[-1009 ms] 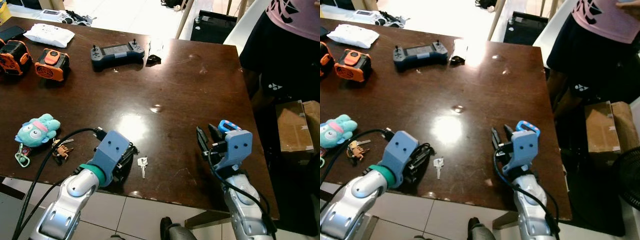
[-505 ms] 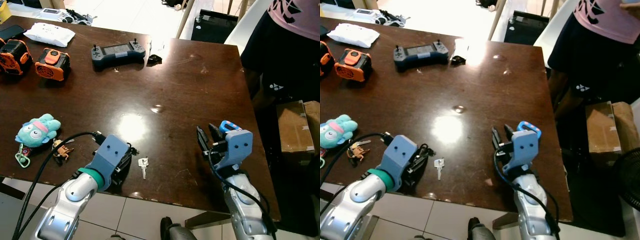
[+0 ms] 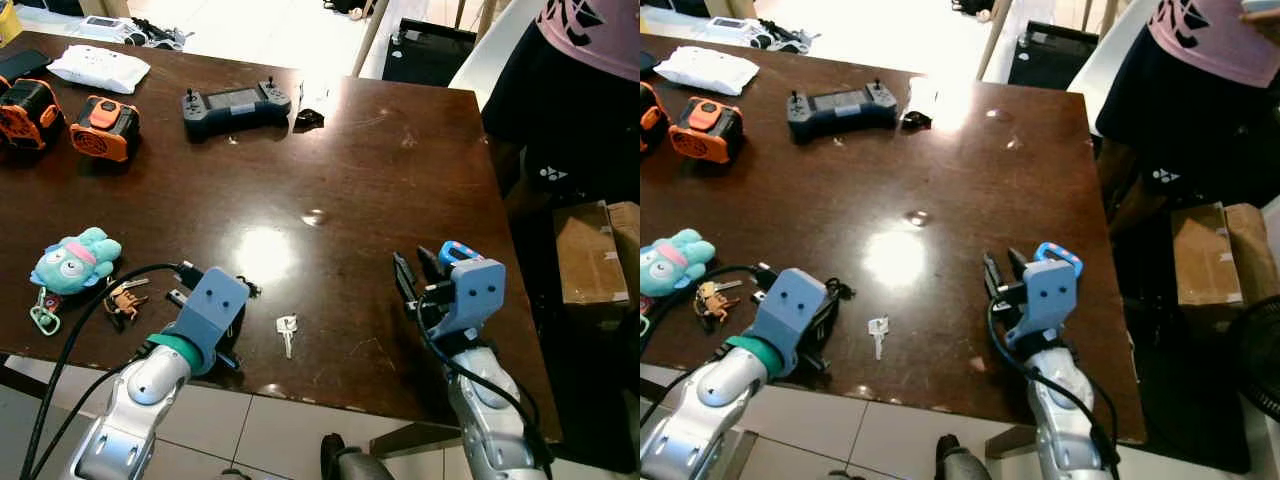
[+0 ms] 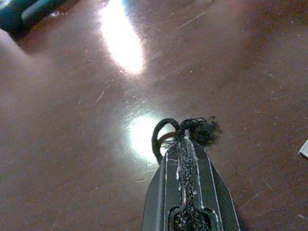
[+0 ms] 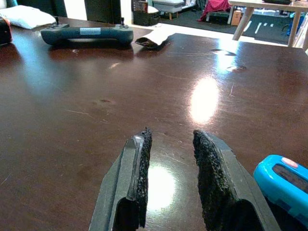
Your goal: Hang keys on a hook
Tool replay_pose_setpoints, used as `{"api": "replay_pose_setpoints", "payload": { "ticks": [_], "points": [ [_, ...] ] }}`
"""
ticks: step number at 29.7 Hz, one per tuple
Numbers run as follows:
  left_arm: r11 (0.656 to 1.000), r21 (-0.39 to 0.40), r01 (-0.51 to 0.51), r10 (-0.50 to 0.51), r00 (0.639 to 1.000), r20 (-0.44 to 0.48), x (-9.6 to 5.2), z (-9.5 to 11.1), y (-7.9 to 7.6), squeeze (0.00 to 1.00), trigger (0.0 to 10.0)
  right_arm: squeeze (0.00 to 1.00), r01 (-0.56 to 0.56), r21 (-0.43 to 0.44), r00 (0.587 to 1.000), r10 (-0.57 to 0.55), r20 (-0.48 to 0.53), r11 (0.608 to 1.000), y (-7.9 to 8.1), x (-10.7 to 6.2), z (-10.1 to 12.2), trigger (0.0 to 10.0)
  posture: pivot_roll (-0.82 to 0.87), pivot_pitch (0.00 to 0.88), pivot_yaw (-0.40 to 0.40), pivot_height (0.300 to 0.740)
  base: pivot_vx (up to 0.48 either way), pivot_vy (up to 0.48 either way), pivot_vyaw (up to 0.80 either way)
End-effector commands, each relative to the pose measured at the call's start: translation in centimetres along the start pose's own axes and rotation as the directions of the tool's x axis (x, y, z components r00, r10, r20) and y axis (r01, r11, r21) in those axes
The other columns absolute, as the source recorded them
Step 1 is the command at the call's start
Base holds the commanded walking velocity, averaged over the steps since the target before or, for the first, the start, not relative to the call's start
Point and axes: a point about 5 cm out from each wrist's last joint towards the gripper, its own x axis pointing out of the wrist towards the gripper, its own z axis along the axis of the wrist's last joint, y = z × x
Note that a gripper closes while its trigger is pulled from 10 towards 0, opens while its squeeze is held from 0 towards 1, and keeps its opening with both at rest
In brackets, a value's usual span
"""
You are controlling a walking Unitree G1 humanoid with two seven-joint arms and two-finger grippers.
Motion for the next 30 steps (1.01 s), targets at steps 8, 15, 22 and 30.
{"api": "replay_pose_setpoints", "payload": {
  "ticks": [8,15,22,30],
  "points": [
    [1.000,-0.028,-0.011,0.011,1.000,-0.013,-0.1,-0.7,-0.3,0.00,0.0,0.00,0.001,0.009,0.999,-0.001,-0.034,1.000,-0.2,-0.3,-0.7,10.0,-0.06,0.142,-0.002,0.740,0.000,0.000,0.00],
    [0.990,-0.143,-0.003,0.019,0.994,0.111,-0.1,1.7,0.4,1.00,9.8,0.00,0.000,0.008,0.999,0.001,-0.034,1.000,-0.2,-0.3,-0.8,10.0,-0.06,0.133,-0.001,0.740,0.000,0.000,0.00],
    [0.995,-0.097,0.011,-0.005,0.998,0.066,-0.7,1.3,0.2,1.00,10.0,0.00,0.003,0.010,0.999,-0.002,-0.038,1.000,-0.1,-0.5,-0.9,10.0,-0.06,0.135,0.007,0.740,0.000,0.000,0.00],
    [0.998,-0.044,-0.044,0.045,0.999,0.013,-0.5,0.8,0.2,0.00,10.0,0.00,0.004,0.013,0.999,-0.003,-0.041,1.000,-0.1,-0.5,-1.0,10.0,-0.05,0.138,0.007,0.740,0.000,0.000,0.00]
  ]
}}
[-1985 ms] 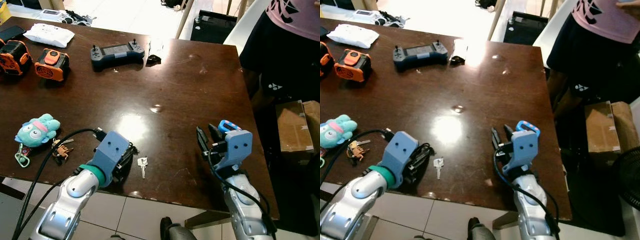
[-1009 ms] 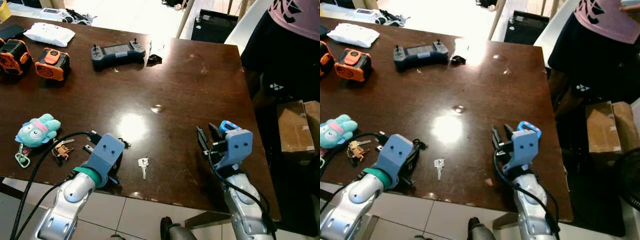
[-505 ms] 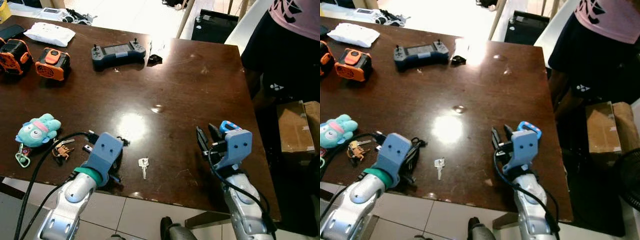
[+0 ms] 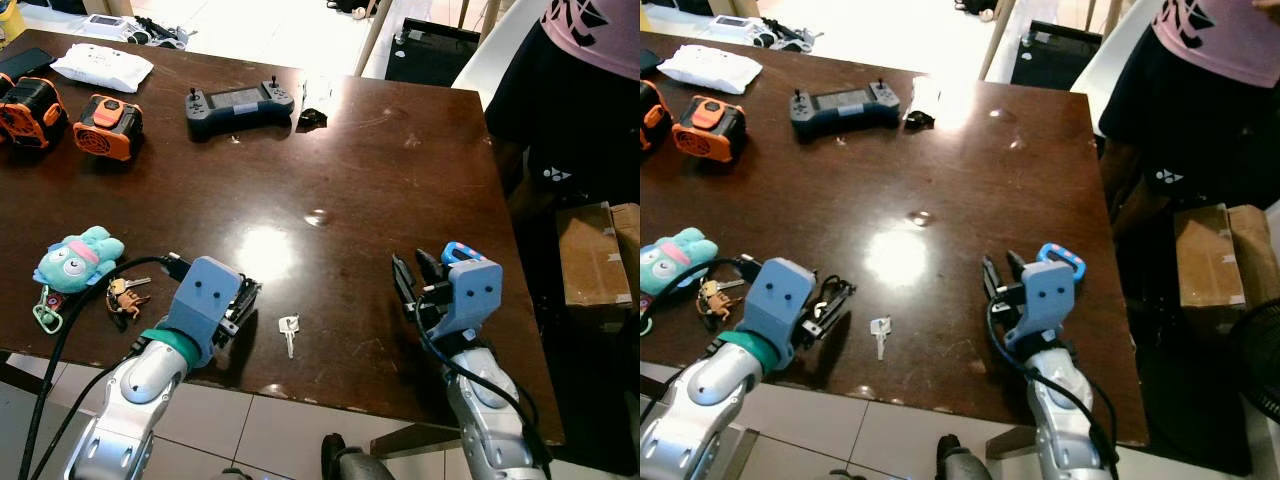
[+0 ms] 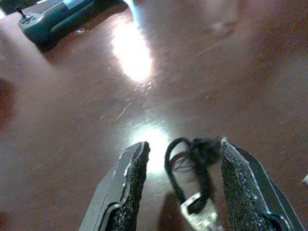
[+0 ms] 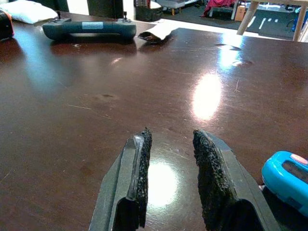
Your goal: Hang keys on a hook
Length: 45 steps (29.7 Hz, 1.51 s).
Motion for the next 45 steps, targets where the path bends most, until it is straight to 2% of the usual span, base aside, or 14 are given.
{"api": "replay_pose_setpoints", "payload": {
  "ticks": [1,2,3,5,8,21,22,23,25,26,31,34,38,45],
  "points": [
    [1.000,0.026,0.007,-0.006,0.999,-0.043,-0.2,-0.8,-0.4,0.00,6.6,0.00,0.008,0.011,1.000,-0.008,-0.026,1.000,-0.1,-0.5,-0.7,10.0,-0.06,0.141,0.008,0.740,0.000,0.000,0.00],
    [1.000,0.026,0.007,-0.006,0.999,-0.043,-0.2,-0.8,-0.4,0.00,6.6,0.00,0.008,0.011,1.000,-0.008,-0.026,1.000,-0.1,-0.5,-0.7,10.0,-0.06,0.141,0.008,0.740,0.000,0.000,0.00],
    [0.999,0.035,0.015,-0.013,0.999,-0.048,-0.4,-1.0,-0.5,0.00,2.9,0.00,0.009,0.011,1.000,-0.009,-0.027,1.000,-0.1,-0.6,-0.7,10.0,-0.06,0.141,0.008,0.740,0.000,0.000,0.00],
    [0.999,0.035,0.015,-0.013,0.999,-0.048,-0.4,-1.0,-0.5,0.00,2.9,0.00,0.009,0.011,1.000,-0.009,-0.027,1.000,-0.1,-0.6,-0.7,10.0,-0.06,0.141,0.008,0.740,0.000,0.000,0.00],
    [0.998,0.052,0.035,-0.033,0.998,-0.052,-0.6,-1.3,-0.9,0.00,0.0,0.00,0.011,0.012,1.000,-0.010,-0.030,1.000,-0.1,-0.6,-0.7,10.0,-0.05,0.147,0.007,0.740,0.000,0.000,0.00],
    [0.988,0.149,0.047,-0.030,0.993,-0.116,-0.2,-3.0,-2.3,0.00,0.0,0.00,0.012,0.013,0.999,-0.012,-0.031,1.000,-0.1,-0.6,-0.8,10.0,-0.06,0.152,0.006,0.740,0.000,0.000,0.00],
    [0.988,0.152,0.027,-0.007,0.992,-0.128,-0.1,-3.1,-2.2,0.00,2.8,0.00,0.013,0.013,0.999,-0.013,-0.032,1.000,-0.1,-0.6,-0.8,10.0,-0.06,0.152,0.006,0.740,0.000,0.000,0.00],
    [0.987,0.159,0.003,0.021,0.989,-0.146,0.1,-3.3,-1.9,0.00,3.1,0.00,0.014,0.013,0.999,-0.014,-0.032,1.000,-0.1,-0.6,-0.8,10.0,-0.06,0.152,0.007,0.740,0.000,0.000,0.00],
    [0.986,0.164,-0.013,0.039,0.987,-0.157,0.2,-3.4,-1.7,0.00,3.1,0.00,0.014,0.012,0.999,-0.014,-0.032,1.000,-0.1,-0.6,-0.8,10.0,-0.06,0.152,0.007,0.740,0.000,0.000,0.00],
    [0.985,0.172,-0.024,0.054,0.984,-0.173,0.2,-3.6,-1.5,0.00,0.3,0.00,0.014,0.013,0.999,-0.014,-0.031,1.000,-0.1,-0.6,-0.7,10.0,-0.06,0.152,0.007,0.740,0.000,0.000,0.00],
    [0.984,0.176,-0.031,0.065,0.980,-0.190,0.0,-3.8,-1.2,0.00,0.0,0.00,0.014,0.014,0.999,-0.014,-0.031,1.000,-0.1,-0.6,-0.7,10.0,-0.06,0.153,0.008,0.740,0.000,0.000,0.00],
    [0.995,0.088,-0.056,0.071,0.982,-0.175,-0.2,-3.4,-0.8,0.00,0.0,0.00,0.014,0.015,0.999,-0.013,-0.030,1.000,0.0,-0.6,-0.7,10.0,-0.05,0.153,0.008,0.740,0.000,0.000,0.00],
    [0.960,-0.269,-0.082,0.110,0.990,0.091,0.7,1.9,0.0,0.00,0.0,0.00,0.008,0.017,1.000,-0.008,-0.028,1.000,0.1,-0.3,-0.7,10.0,-0.05,0.150,0.005,0.740,0.000,0.000,0.00],
    [0.964,-0.253,-0.078,0.129,0.973,0.189,1.2,4.3,0.5,0.00,0.0,0.00,0.008,0.016,1.000,-0.008,-0.025,1.000,0.1,-0.3,-0.7,10.0,-0.05,0.147,0.004,0.740,0.000,0.000,0.00]
  ]
}}
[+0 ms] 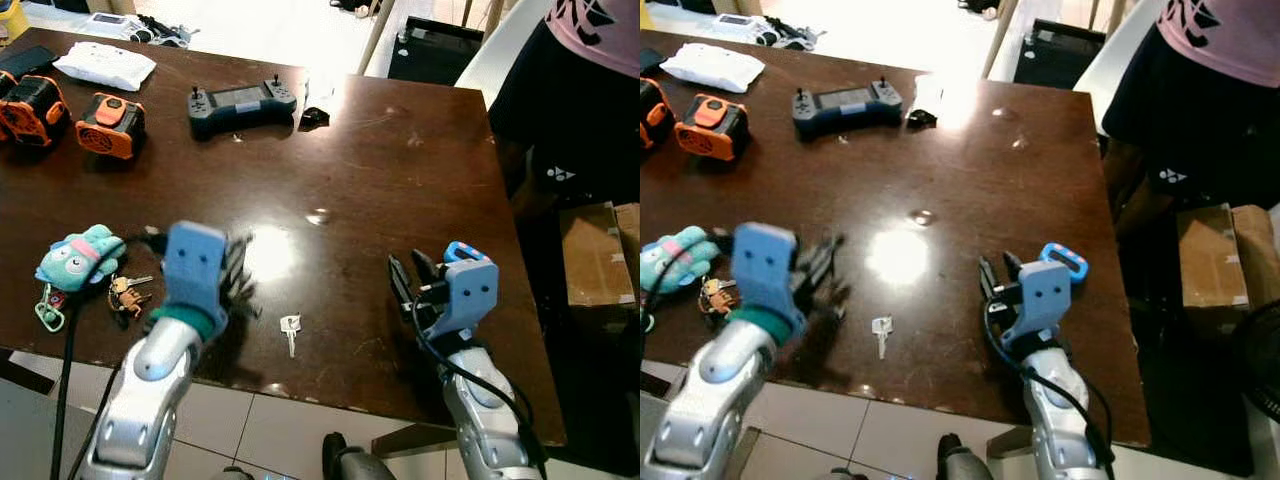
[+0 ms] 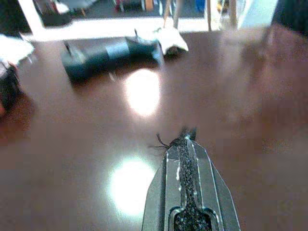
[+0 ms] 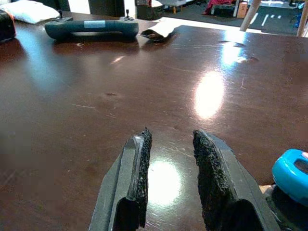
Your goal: Hang keys on a hook
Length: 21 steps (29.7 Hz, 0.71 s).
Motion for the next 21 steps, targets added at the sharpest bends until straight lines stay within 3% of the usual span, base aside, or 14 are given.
{"api": "replay_pose_setpoints", "payload": {
  "ticks": [1,3,6,8,15,16,21],
  "points": [
    [1.000,0.011,0.021,-0.021,1.000,-0.019,-0.4,-0.4,-0.3,0.00,0.0,0.00,0.010,0.002,1.000,-0.010,-0.023,1.000,-0.3,-0.4,-0.5,10.0,-0.05,0.147,0.004,0.740,0.000,0.000,0.00],
    [0.998,0.051,0.047,-0.044,0.998,-0.050,-0.5,-1.0,-0.4,0.00,0.0,0.00,0.013,0.001,1.000,-0.013,-0.025,1.000,-0.4,-0.5,-0.6,10.0,-0.06,0.146,0.009,0.740,0.000,0.000,0.00],
    [0.998,0.039,0.041,-0.039,0.997,-0.063,-0.5,-1.3,-0.4,0.00,0.0,0.00,0.016,0.000,1.000,-0.016,-0.026,1.000,-0.4,-0.5,-0.6,10.0,-0.06,0.146,0.009,0.740,0.000,0.000,0.00],
    [0.999,0.021,0.032,-0.031,0.998,-0.062,-0.3,-1.2,-0.5,0.00,10.0,0.00,0.017,0.000,0.999,-0.017,-0.027,1.000,-0.4,-0.5,-0.6,10.0,-0.06,0.146,0.009,0.740,0.000,0.000,0.00],
    [0.993,0.113,0.030,-0.018,0.994,-0.105,-0.4,-2.2,-0.4,0.00,10.0,0.00,0.012,-0.001,1.000,-0.012,-0.025,1.000,-0.3,-0.5,-0.6,10.0,-0.06,0.139,0.008,0.740,0.000,0.000,0.00],
    [0.990,0.139,0.034,-0.018,0.993,-0.115,-0.5,-2.5,-0.3,1.00,10.0,0.00,0.012,-0.001,1.000,-0.012,-0.026,1.000,-0.3,-0.5,-0.6,10.0,-0.06,0.139,0.008,0.740,0.000,0.000,0.00],
    [0.980,0.188,0.071,-0.041,0.987,-0.158,-1.1,-3.8,-0.4,1.00,10.0,0.00,0.011,-0.002,1.000,-0.011,-0.027,1.000,-0.4,-0.5,-0.6,10.0,-0.06,0.137,0.005,0.740,0.000,0.000,0.00]
  ]
}}
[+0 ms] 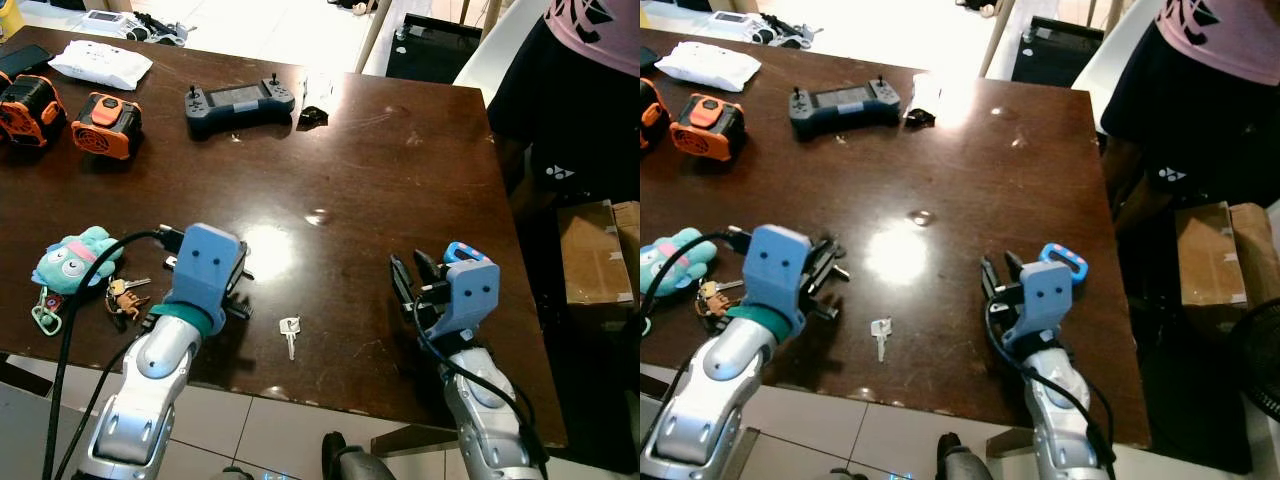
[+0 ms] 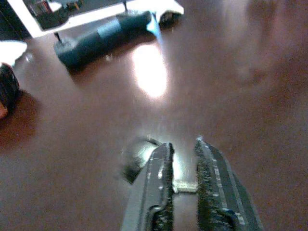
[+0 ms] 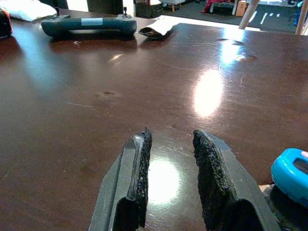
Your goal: Hang keys on a hook
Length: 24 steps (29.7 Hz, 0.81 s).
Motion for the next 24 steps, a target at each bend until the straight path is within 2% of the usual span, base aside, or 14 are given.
{"api": "replay_pose_setpoints", "payload": {
  "ticks": [1,7,8,11,13,14,19,24],
  "points": [
    [0.999,0.015,0.034,-0.034,0.999,-0.043,-0.3,-1.2,-0.8,1.00,10.0,0.00,0.006,-0.001,1.000,-0.006,-0.025,1.000,-0.3,-0.4,-0.6,10.0,-0.06,0.137,0.005,0.740,0.000,0.000,0.00],
    [0.999,0.033,0.042,-0.038,0.992,-0.118,-0.3,-2.5,-1.6,1.00,10.0,0.00,0.005,-0.001,1.000,-0.005,-0.027,1.000,-0.3,-0.5,-0.7,10.0,-0.06,0.138,0.005,0.740,0.000,0.000,0.00],
    [1.000,0.027,0.009,-0.006,0.990,-0.139,0.1,-2.6,-1.7,0.00,10.0,0.00,0.005,0.000,1.000,-0.005,-0.029,1.000,-0.2,-0.5,-0.7,10.0,-0.06,0.138,0.005,0.740,0.000,0.000,0.00],
    [1.000,0.022,-0.015,0.018,0.988,-0.152,0.4,-2.6,-1.8,0.00,10.0,0.00,0.004,0.000,1.000,-0.004,-0.031,1.000,-0.2,-0.5,-0.8,10.0,-0.06,0.138,0.005,0.740,0.000,0.000,0.00],
    [0.996,-0.034,-0.084,0.077,0.981,-0.177,1.4,-2.3,-1.6,0.00,10.0,0.00,0.002,0.001,0.999,-0.002,-0.032,1.000,-0.1,-0.6,-0.8,10.0,-0.06,0.152,0.007,0.740,0.000,0.000,0.00],
    [0.996,-0.034,-0.084,0.077,0.981,-0.177,1.4,-2.3,-1.6,0.00,10.0,0.00,0.002,0.001,0.999,-0.002,-0.032,1.000,-0.1,-0.6,-0.8,10.0,-0.06,0.152,0.007,0.740,0.000,0.000,0.00],
    [0.968,-0.202,-0.148,0.114,0.979,-0.167,1.8,-0.8,0.0,0.00,10.0,0.00,0.015,0.003,0.999,-0.015,-0.040,1.000,-0.2,-1.2,-0.9,10.0,-0.07,0.160,0.014,0.740,0.000,0.000,0.00],
    [0.957,-0.217,-0.190,0.157,0.974,-0.162,2.3,-0.3,0.8,0.00,10.0,0.00,0.018,0.005,0.999,-0.017,-0.043,1.000,-0.2,-1.3,-1.0,10.0,-0.06,0.165,0.015,0.740,0.000,0.000,0.00]
  ]
}}
